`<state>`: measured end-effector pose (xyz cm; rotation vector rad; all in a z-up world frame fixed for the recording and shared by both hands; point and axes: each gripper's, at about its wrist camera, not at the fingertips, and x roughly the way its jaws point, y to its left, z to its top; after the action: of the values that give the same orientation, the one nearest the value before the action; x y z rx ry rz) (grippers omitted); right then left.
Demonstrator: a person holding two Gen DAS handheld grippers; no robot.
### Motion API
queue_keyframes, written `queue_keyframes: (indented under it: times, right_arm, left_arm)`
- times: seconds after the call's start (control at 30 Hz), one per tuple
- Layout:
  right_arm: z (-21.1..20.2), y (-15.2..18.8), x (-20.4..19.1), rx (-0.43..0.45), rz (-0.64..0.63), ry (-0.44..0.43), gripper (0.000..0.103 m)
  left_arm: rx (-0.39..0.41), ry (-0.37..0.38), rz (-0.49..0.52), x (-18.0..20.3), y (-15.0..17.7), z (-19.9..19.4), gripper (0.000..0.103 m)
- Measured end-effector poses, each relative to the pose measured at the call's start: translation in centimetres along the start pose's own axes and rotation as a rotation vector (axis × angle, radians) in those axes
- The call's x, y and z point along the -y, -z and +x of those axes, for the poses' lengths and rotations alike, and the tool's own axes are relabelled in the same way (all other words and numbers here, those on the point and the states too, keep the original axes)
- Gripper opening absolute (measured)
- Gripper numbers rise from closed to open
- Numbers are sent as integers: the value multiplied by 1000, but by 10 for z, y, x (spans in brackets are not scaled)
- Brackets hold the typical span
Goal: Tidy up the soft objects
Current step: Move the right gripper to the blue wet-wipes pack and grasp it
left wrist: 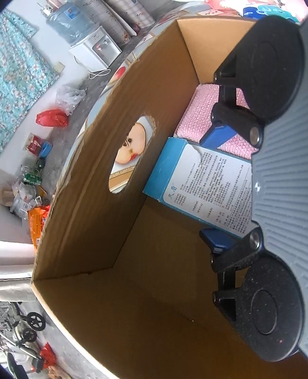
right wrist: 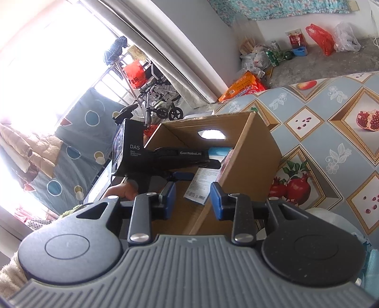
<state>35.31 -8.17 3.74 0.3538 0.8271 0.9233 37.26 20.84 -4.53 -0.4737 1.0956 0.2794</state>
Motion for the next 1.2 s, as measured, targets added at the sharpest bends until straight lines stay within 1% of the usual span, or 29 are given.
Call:
queue_keyframes:
  times: [0.13, 0.2, 0.3, 0.37, 0.5, 0.67, 0.8, 0.83, 0.87, 0.93, 1.0, 1.07, 1.13, 1.2]
  right_arm:
    - [2, 0, -3, -5, -4, -2, 32]
    - [2, 0, -3, -4, -8, 4, 32]
    - [-1, 0, -4, 9, -13, 21, 33]
    - [-5, 1, -6, 17, -14, 29, 33]
    - [-13, 1, -13, 37, -20, 39, 34]
    - [-32, 5, -29, 72, -37, 42, 34]
    - [-57, 9, -39, 109, -47, 43, 35]
    - [-64, 11, -39, 120, -47, 46, 36]
    - [-72, 12, -39, 131, -44, 52, 39]
    - [-90, 15, -36, 151, -34, 70, 41]
    - [-110, 20, -31, 174, -28, 110, 43]
    - [-133, 24, -22, 196, -17, 160, 51]
    - [-157, 27, -10, 224, -3, 217, 55]
    - [-182, 32, 4, 249, 8, 279, 59]
  left_arm:
    - [6, -1, 17, 2, 1, -1, 76]
    - [-7, 7, -7, -1, 1, -2, 77]
    - [6, 25, -48, -6, -1, -7, 82]
    - [18, 30, -60, -8, -1, -14, 82]
    - [53, 72, -72, -11, 5, -44, 82]
    - [145, 164, -48, -11, 24, -111, 83]
    - [249, 202, 19, -2, 49, -166, 87]
    - [274, 207, 44, 2, 57, -178, 87]
    - [295, 212, 67, 8, 64, -187, 88]
    - [325, 236, 128, 25, 78, -201, 88]
    - [333, 252, 202, 45, 91, -208, 88]
    - [333, 269, 282, 68, 104, -207, 89]
    - [306, 283, 370, 95, 116, -203, 89]
    - [271, 301, 429, 121, 128, -195, 89]
